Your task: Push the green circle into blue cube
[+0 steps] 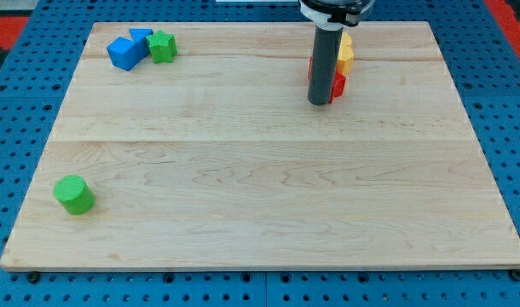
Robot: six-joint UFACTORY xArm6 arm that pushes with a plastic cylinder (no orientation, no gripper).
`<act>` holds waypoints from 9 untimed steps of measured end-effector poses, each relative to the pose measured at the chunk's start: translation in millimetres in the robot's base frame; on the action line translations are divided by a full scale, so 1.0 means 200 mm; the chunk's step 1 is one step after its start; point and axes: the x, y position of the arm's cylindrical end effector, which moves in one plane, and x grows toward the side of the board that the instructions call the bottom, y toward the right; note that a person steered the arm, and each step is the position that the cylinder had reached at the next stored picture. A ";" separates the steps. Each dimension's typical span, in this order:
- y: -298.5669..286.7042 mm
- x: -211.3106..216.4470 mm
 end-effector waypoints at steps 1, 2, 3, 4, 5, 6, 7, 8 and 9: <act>0.00 -0.01; 0.09 -0.07; 0.17 -0.12; 0.06 0.07; -0.35 0.45; -0.79 0.76; -1.27 1.06; -1.69 1.03; -1.62 0.78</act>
